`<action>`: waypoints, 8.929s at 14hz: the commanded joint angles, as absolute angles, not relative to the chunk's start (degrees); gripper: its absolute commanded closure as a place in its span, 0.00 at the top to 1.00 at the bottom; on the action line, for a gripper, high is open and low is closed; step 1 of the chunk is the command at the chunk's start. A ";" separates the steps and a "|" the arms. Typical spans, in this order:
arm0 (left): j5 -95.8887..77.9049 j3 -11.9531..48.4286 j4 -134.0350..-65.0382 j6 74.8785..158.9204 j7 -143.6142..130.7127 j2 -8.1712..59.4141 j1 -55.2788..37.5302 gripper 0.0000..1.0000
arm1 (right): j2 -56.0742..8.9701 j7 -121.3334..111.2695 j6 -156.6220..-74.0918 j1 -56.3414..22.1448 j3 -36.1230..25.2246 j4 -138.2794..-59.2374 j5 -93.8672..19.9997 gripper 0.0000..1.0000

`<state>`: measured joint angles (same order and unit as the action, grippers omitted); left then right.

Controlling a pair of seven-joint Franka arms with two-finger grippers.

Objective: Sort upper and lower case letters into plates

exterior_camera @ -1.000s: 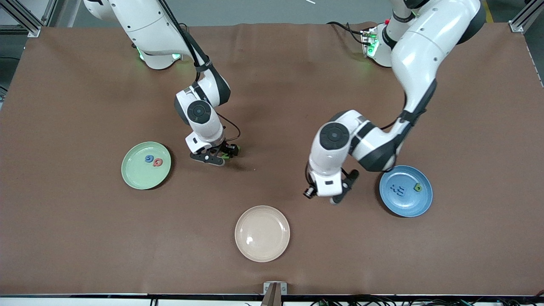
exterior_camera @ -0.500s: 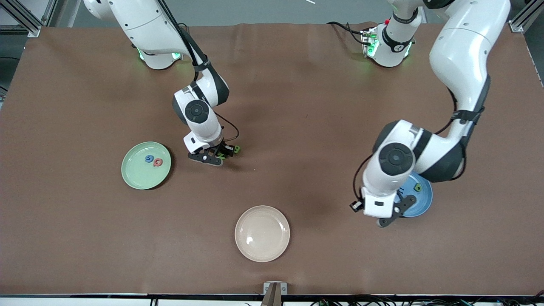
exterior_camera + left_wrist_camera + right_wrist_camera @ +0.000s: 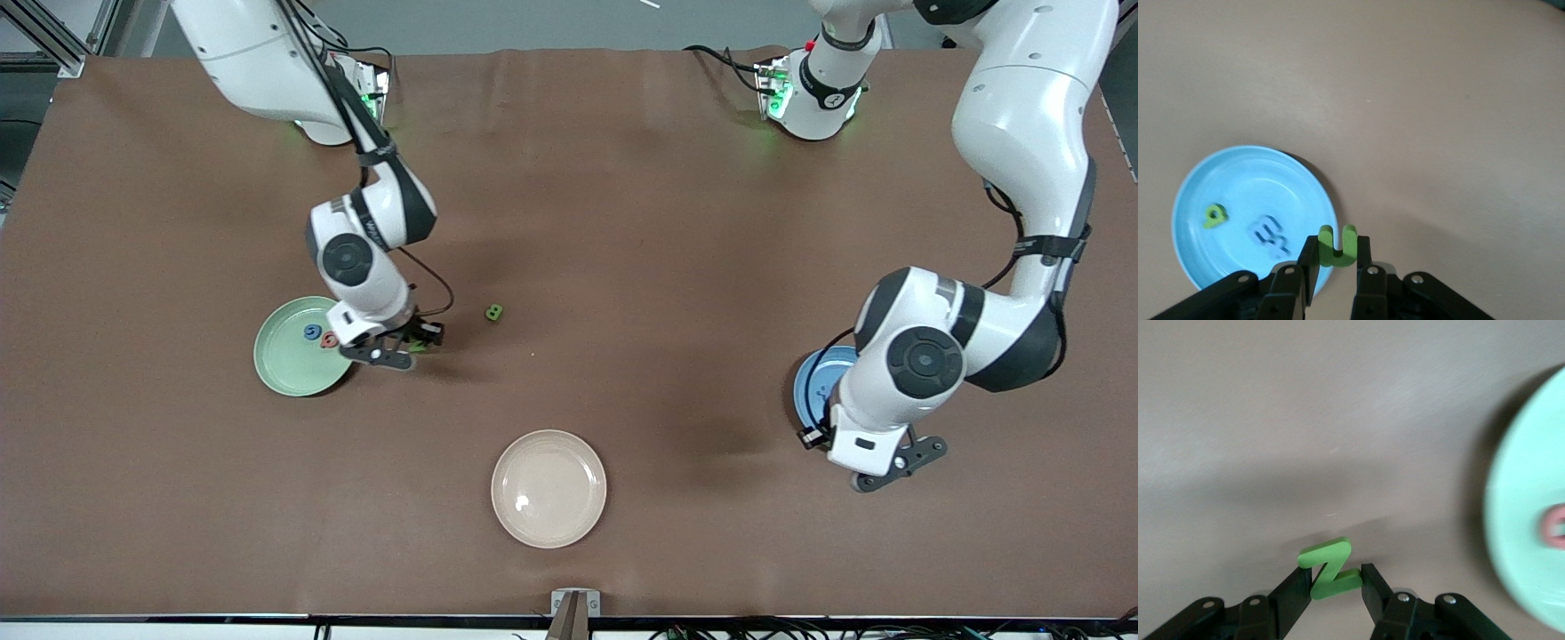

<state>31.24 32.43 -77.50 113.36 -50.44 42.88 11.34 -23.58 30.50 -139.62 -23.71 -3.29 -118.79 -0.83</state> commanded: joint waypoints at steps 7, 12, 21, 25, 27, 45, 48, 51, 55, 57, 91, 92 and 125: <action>30.50 33.40 -81.82 113.20 -44.39 41.66 16.61 0.00 | -16.35 0.28 -132.71 -1.60 -2.37 -122.25 -0.88 0.00; 30.59 33.22 -82.44 115.31 -42.98 43.94 17.49 0.00 | -18.01 -2.54 -139.03 0.96 -2.37 -124.63 -0.88 0.00; 31.90 32.17 -87.62 120.94 -42.98 46.23 20.57 0.74 | -23.20 -2.64 -145.37 1.05 -2.29 -126.04 -1.05 0.12; 32.34 32.52 -87.45 119.97 -42.63 43.43 20.66 1.00 | -22.94 -2.11 -144.23 0.88 -2.20 -125.33 -1.05 1.00; 32.26 33.74 -87.01 119.97 -36.77 40.36 20.83 1.00 | -22.07 -1.06 -138.64 0.62 -2.02 -122.80 -1.14 1.00; 12.49 35.07 -79.54 88.25 -12.13 11.61 24.26 1.00 | -30.32 60.64 -141.94 -26.62 5.54 -109.68 -0.26 1.00; 10.55 32.54 -79.98 86.49 -9.59 8.54 22.86 1.00 | -30.41 64.33 -142.38 -28.47 5.45 -110.74 -0.18 1.00; 7.32 23.86 -81.99 85.96 -5.11 6.17 16.64 1.00 | -30.41 66.09 -143.08 -30.49 5.36 -112.14 -0.18 1.00; -1.49 12.05 -89.99 87.28 -4.57 -0.95 9.16 1.00 | -30.41 66.09 -147.82 -31.29 5.36 -116.10 0.09 0.85; -1.49 8.89 -91.84 87.36 -5.19 -2.54 5.29 1.00 | -30.41 66.09 -148.45 -31.29 5.36 -116.63 0.09 0.74; -0.09 9.67 -94.57 92.46 -5.18 -3.78 2.99 1.00 | -24.69 14.94 -136.57 2.72 5.36 -117.33 -0.09 0.01; -0.09 9.67 -94.57 92.90 -5.19 -3.78 2.99 1.00 | -25.22 14.94 -136.76 2.72 5.36 -117.59 -0.09 0.01; 1.32 10.63 -92.99 93.52 -6.33 -1.41 3.07 1.00 | -18.54 -0.09 -88.35 8.88 5.19 -84.40 2.55 1.00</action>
